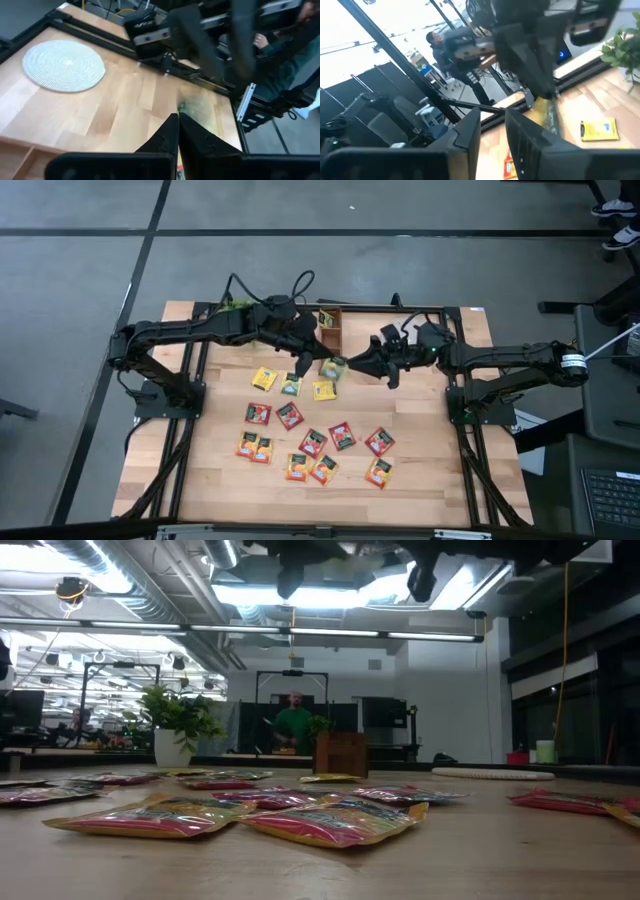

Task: Pick & Place Tea
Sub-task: Put the yellow tea bag into the left section of the wooden organizer

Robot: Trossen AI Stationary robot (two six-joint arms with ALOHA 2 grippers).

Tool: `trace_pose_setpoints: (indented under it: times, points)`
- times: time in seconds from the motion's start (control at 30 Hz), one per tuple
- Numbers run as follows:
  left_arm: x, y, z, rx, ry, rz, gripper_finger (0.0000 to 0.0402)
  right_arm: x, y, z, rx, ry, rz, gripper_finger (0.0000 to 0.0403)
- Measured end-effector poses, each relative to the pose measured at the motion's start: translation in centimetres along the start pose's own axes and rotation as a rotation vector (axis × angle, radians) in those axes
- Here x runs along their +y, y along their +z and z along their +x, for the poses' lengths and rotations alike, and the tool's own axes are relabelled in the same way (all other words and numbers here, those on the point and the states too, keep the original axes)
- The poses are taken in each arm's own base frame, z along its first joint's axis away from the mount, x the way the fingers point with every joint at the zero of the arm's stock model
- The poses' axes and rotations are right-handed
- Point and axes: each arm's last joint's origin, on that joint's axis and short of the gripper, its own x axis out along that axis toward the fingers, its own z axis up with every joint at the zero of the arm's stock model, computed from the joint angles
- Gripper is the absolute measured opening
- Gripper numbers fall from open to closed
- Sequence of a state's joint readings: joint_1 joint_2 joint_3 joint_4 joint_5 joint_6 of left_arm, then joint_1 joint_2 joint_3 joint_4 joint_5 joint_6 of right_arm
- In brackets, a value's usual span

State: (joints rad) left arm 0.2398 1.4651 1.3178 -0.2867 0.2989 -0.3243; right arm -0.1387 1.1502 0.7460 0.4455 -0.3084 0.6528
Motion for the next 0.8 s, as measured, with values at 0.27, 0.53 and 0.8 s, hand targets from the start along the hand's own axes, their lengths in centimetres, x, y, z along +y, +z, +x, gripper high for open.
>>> trace_pose_setpoints:
  times: [0.27,0.53,0.8]
  points:
    - [1.4,0.2,-0.4,-0.022,0.151,-0.009,0.0002,0.2,0.1,-0.1,-0.007,0.011,0.001,0.011]
    - [4.0,0.9,-1.4,-0.131,0.454,-0.094,0.0002,0.2,0.1,-0.1,-0.004,0.014,0.019,0.0107]
    - [5.5,1.4,-1.4,-0.236,0.678,-0.111,0.0002,0.2,0.1,-0.1,-0.003,0.013,-0.011,0.0107]
